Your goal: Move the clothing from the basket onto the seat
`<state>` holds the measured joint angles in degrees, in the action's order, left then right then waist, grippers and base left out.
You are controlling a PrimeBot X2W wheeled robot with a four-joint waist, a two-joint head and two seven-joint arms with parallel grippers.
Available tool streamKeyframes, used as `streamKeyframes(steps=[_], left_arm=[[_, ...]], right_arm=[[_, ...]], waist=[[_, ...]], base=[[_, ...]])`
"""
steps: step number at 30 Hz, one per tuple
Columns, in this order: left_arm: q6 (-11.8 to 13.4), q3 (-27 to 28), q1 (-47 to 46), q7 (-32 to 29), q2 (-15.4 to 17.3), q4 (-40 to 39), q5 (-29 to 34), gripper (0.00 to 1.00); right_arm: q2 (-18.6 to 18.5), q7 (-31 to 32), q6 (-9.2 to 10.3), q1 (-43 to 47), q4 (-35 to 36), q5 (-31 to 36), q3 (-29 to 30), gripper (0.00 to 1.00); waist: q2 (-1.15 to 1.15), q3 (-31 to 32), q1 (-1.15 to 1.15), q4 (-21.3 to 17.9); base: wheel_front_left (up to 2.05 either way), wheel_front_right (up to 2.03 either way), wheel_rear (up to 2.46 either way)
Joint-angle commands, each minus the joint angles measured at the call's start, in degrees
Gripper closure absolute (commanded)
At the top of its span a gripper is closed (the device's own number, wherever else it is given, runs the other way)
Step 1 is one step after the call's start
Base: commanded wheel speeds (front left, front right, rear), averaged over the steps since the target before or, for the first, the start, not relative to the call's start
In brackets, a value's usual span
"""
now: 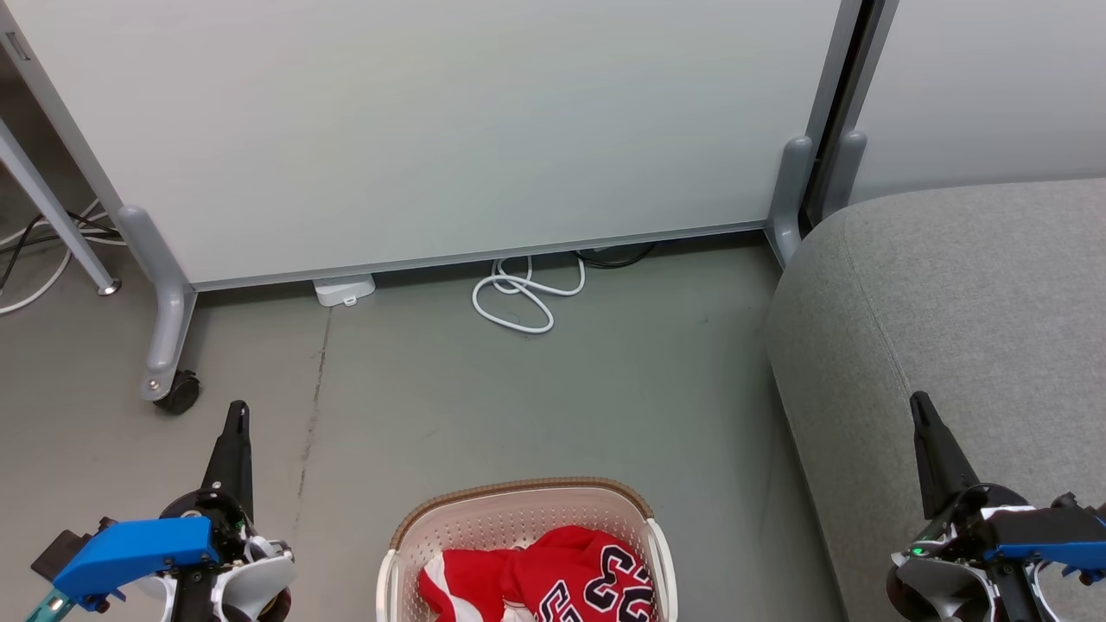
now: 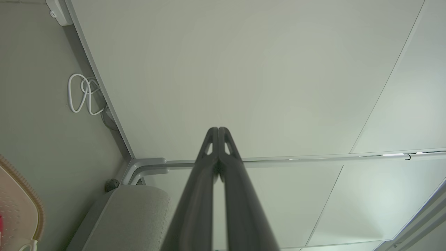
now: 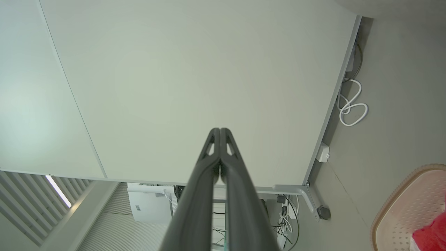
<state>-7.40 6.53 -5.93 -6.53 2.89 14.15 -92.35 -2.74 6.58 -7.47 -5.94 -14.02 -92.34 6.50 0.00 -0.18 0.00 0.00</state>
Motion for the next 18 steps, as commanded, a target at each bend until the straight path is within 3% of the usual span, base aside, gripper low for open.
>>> streamKeyframes(steps=[1, 18], left_arm=[[-0.2, 0.1, -0.6, -0.2, -0.1, -0.2, -0.1, 1.0], [-0.2, 0.1, -0.6, -0.2, -0.1, -0.2, -0.1, 1.0]], right_arm=[[-0.3, 0.1, -0.04, -0.6, -0.1, -0.2, 0.0, 1.0], [-0.3, 0.1, -0.05, -0.6, -0.1, -0.2, 0.0, 1.0]], waist=[[0.0, 0.0, 0.0, 0.0], [0.0, 0.0, 0.0, 0.0]], base=[[0.0, 0.0, 0.0], [0.0, 0.0, 0.0]])
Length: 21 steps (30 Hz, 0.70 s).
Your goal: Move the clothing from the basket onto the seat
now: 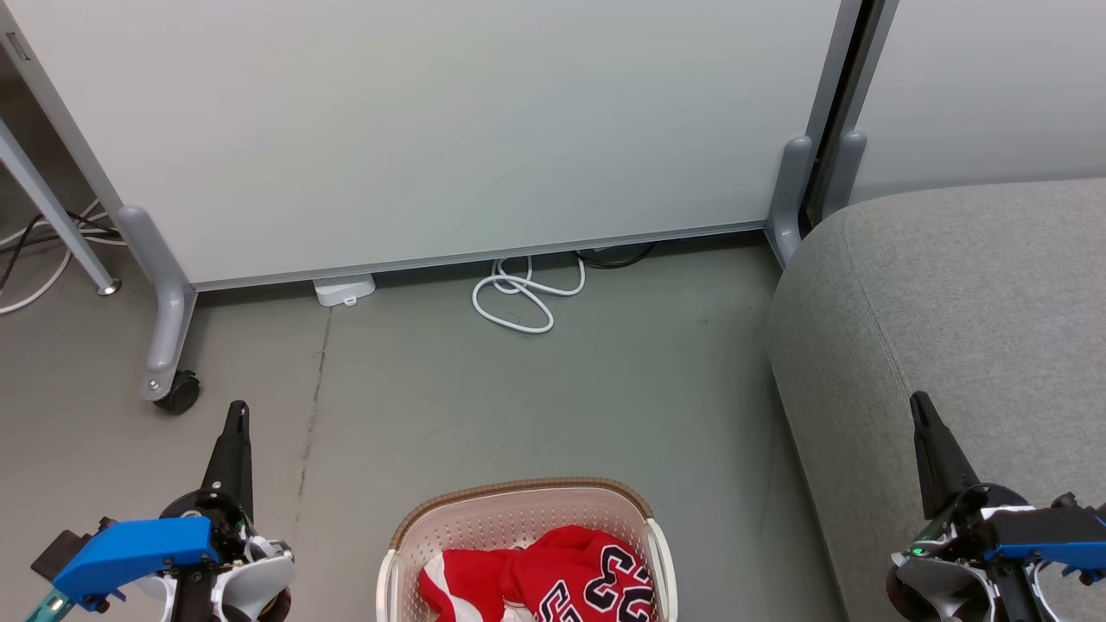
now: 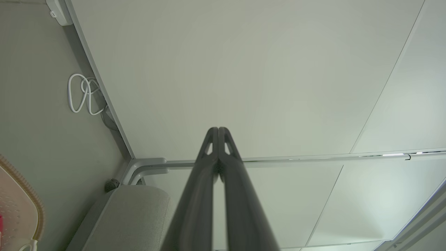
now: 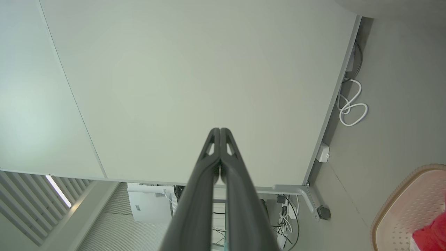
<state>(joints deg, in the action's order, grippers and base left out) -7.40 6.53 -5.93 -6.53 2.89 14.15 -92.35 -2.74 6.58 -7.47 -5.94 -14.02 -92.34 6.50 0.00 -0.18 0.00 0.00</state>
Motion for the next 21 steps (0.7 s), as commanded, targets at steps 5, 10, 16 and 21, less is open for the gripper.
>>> streamKeyframes(steps=[5, 10, 16, 21], left_arm=[[-0.2, 0.1, -0.6, -0.2, -0.1, -0.2, -0.1, 1.0], [-0.2, 0.1, -0.6, -0.2, -0.1, -0.2, -0.1, 1.0], [0.0, -0.1, 1.2, 0.2, -0.2, 1.1, 0.0, 0.0], [0.0, -0.6, 1.8, 1.3, -0.3, 0.9, 0.5, 0.0]], right_arm=[[-0.3, 0.1, -0.05, -0.6, -0.1, -0.2, 0.0, 1.0], [-0.3, 0.1, -0.05, -0.6, -0.1, -0.2, 0.0, 1.0], [0.2, -0.1, 0.08, 0.9, -1.1, 0.0, -0.2, 0.0], [0.3, -1.3, 0.08, 1.3, -1.4, 0.6, -0.6, 0.0]], waist=[[0.0, 0.0, 0.0, 0.0], [0.0, 0.0, 0.0, 0.0], [0.0, 0.0, 0.0, 0.0], [0.0, -0.1, 0.0, 0.0]], base=[[0.0, 0.0, 0.0], [0.0, 0.0, 0.0], [0.0, 0.0, 0.0], [0.0, 0.0, 0.0]])
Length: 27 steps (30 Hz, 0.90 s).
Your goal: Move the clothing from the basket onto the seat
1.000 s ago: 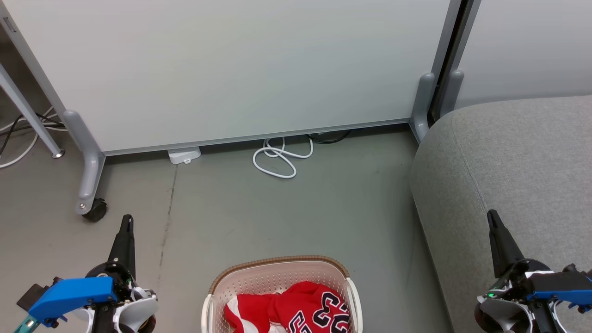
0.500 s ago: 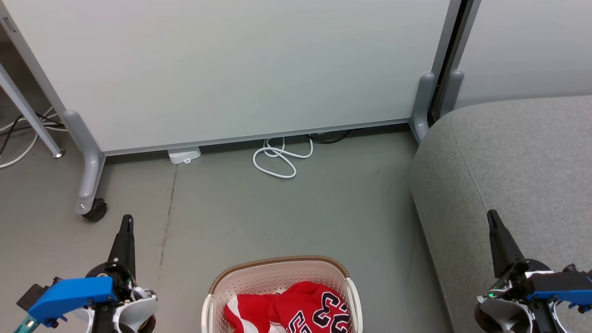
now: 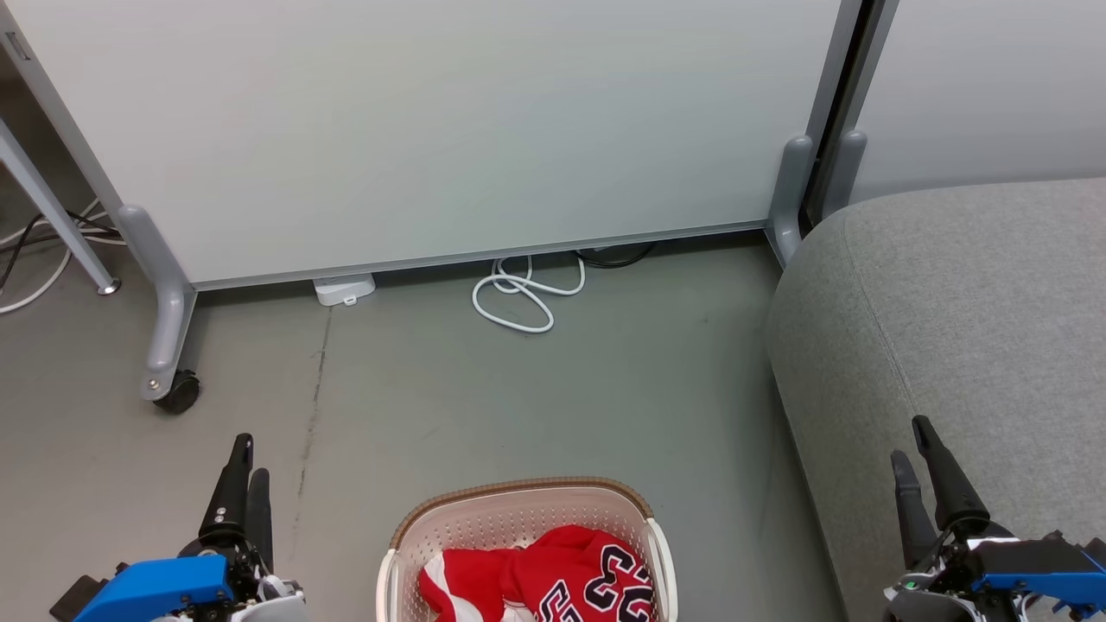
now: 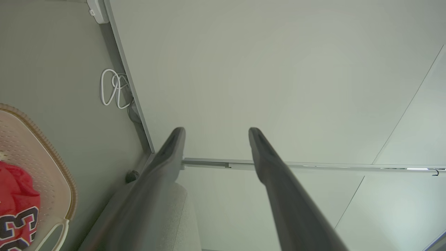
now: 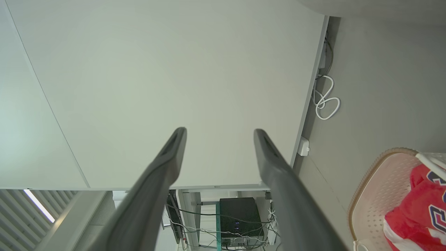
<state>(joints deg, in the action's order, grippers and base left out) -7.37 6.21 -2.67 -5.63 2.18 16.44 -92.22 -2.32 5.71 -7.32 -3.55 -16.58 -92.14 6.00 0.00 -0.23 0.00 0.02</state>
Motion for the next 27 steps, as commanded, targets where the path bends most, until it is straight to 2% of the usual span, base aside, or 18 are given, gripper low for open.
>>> streamKeyframes(steps=[1, 7, 9, 11, 12, 16, 17, 18, 27], left_arm=[[0.0, -0.3, -1.5, 0.7, 0.4, -1.5, 0.6, 0.0], [0.0, -0.4, -1.7, 2.1, 0.4, -2.2, 2.7, 0.0], [0.0, -0.5, -2.1, 3.2, 0.5, -2.8, 5.7, 0.0], [0.0, -0.5, -2.1, 3.2, 0.5, -2.8, 5.7, 0.0], [0.0, -0.6, -2.3, 4.2, 0.5, -3.6, 10.7, 0.0], [0.0, -0.8, -2.4, 4.7, 0.5, -4.0, 13.5, 0.0], [0.0, -1.1, -2.5, 5.2, 0.5, -4.4, 16.3, 0.0], [0.0, -1.1, -2.5, 5.2, 0.5, -4.4, 16.3, 0.0], [1.3, -3.8, -2.9, 7.3, 0.6, -5.7, 29.5, 0.0]], right_arm=[[-0.2, -0.7, -0.06, -1.1, 1.2, 0.6, -0.3, 0.0], [-0.2, -2.1, -0.07, -1.3, 1.9, 2.8, -0.7, 0.0], [-0.2, -3.2, -0.08, -1.5, 2.7, 6.6, -1.2, 0.0], [-0.2, -3.2, -0.08, -1.5, 2.7, 6.6, -1.2, 0.0], [-0.3, -4.2, -0.09, -1.7, 3.7, 11.2, -1.8, 0.0], [-0.3, -4.7, -0.09, -1.7, 4.2, 13.4, -2.1, 0.0], [-0.3, -5.2, -0.1, -1.8, 4.6, 15.6, -2.5, 0.0], [-0.3, -5.2, -0.1, -1.8, 4.6, 15.6, -2.5, 0.0], [-0.3, -7.3, -0.12, -2.1, 6.1, 26.9, -4.8, 0.0]], waist=[[0.0, 0.0, 0.0, 0.0], [0.0, -0.1, 0.0, 0.0], [0.0, -0.1, 0.0, 0.0], [0.0, -0.1, 0.0, 0.0], [0.0, -0.2, 0.0, 0.1], [0.0, -0.2, 0.0, 0.1], [0.0, -0.2, 0.0, 0.1], [0.0, -0.2, 0.0, 0.1], [0.0, -0.3, 0.0, 0.3]], base=[[0.0, 0.0, 0.0], [0.0, 0.0, 0.0], [0.0, 0.0, 0.0], [0.0, 0.0, 0.0], [0.0, 0.0, 0.0], [0.0, 0.0, 0.0], [0.0, 0.0, 0.0], [0.0, 0.0, 0.0], [0.0, 0.0, 0.0]])
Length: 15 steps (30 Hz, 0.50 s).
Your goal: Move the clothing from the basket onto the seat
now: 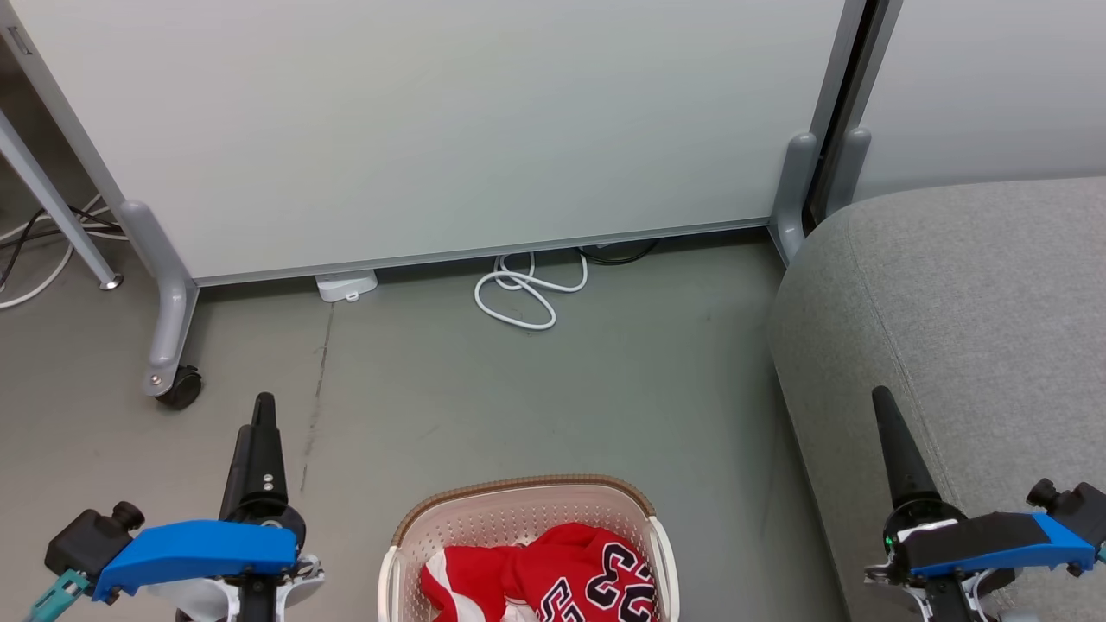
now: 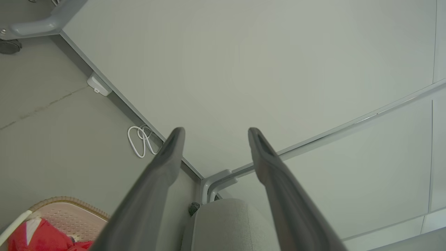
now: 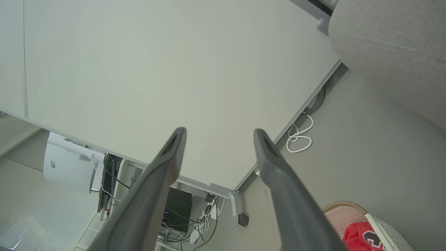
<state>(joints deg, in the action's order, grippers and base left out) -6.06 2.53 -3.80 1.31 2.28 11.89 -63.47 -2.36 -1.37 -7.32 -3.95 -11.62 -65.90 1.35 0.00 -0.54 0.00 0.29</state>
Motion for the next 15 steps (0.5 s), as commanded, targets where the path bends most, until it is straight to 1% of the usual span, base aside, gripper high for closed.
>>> streamKeyframes(steps=[1, 7, 15], left_arm=[[0.2, -0.5, -1.8, 0.6, 0.5, -1.2, 2.0, 0.0], [1.0, -2.2, -1.9, 1.8, 0.5, -1.3, 9.8, 0.0], [2.2, -4.3, -2.3, 3.4, 1.1, -0.6, 19.4, 0.0]], right_arm=[[-0.3, -0.4, -0.12, -1.7, 1.2, 1.9, -0.4, 0.0], [-0.4, -1.7, -0.13, -1.8, 1.1, 9.4, -1.9, 0.0], [-0.4, -3.3, -0.15, -2.2, 0.0, 17.6, -3.2, 0.0]], waist=[[0.0, 0.0, 0.0, 0.0], [0.0, 0.0, 0.0, 0.1], [0.0, 0.0, 0.0, 0.1]], base=[[0.0, 0.0, 0.0], [0.0, 0.0, 0.0], [0.0, 0.0, 0.0]])
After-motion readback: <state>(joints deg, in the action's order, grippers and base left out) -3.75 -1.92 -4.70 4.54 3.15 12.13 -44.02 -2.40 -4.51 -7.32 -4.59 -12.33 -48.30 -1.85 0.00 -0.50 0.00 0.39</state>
